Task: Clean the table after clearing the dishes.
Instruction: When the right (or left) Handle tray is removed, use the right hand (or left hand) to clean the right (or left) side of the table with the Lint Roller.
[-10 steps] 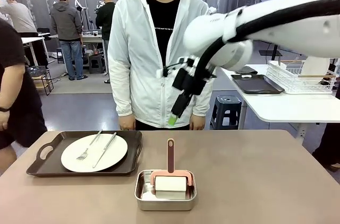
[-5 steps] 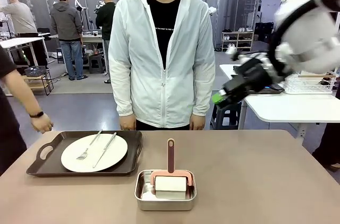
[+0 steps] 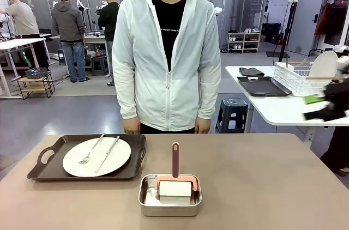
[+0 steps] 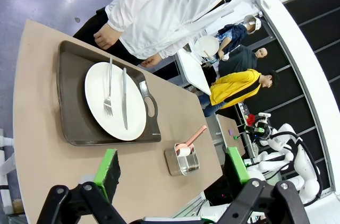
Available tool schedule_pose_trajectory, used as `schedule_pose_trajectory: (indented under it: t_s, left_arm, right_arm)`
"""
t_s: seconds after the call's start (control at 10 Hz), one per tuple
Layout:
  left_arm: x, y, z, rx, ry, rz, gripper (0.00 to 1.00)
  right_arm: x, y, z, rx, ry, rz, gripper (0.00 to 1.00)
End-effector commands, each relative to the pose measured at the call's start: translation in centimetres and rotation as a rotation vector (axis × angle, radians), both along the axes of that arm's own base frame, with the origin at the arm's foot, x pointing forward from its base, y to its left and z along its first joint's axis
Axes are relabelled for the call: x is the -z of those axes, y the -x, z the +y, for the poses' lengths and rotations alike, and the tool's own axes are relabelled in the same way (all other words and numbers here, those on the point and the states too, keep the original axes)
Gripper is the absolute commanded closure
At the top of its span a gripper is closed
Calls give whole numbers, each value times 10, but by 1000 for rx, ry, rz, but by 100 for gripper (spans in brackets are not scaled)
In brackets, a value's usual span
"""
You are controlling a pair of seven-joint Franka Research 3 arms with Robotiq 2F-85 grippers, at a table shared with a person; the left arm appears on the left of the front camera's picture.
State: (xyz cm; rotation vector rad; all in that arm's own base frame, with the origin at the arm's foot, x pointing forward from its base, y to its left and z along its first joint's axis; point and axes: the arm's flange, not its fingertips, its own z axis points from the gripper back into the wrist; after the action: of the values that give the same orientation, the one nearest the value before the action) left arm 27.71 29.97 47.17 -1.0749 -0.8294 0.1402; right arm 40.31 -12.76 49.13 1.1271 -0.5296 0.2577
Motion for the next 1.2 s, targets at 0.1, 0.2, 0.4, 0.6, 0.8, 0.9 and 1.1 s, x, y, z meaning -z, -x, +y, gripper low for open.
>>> schedule_pose_trajectory:
  t_s: [0.1,0.2,0.4,0.6,0.8,0.9,1.1]
  left_arm:
    - [-2,2,1,-1,1,-6,0]
    - [-2,2,1,-1,1,-6,0]
    - [-2,2,1,-1,1,-6,0]
    - [-2,2,1,-1,1,-6,0]
    - [-2,2,1,-1,1,-6,0]
    - [-2,2,1,-1,1,-6,0]
    - [-2,2,1,-1,1,-6,0]
  right_arm:
    - [5,52,-58,235,-132,45,0]
    - [13,72,-71,318,-164,69,0]
    - [18,101,-79,381,-154,147,0]
    - [29,114,-84,464,-181,173,0]
    - [32,108,-95,414,-173,149,0]
    - [32,108,-95,414,-173,149,0]
    - [32,108,-95,414,-173,149,0]
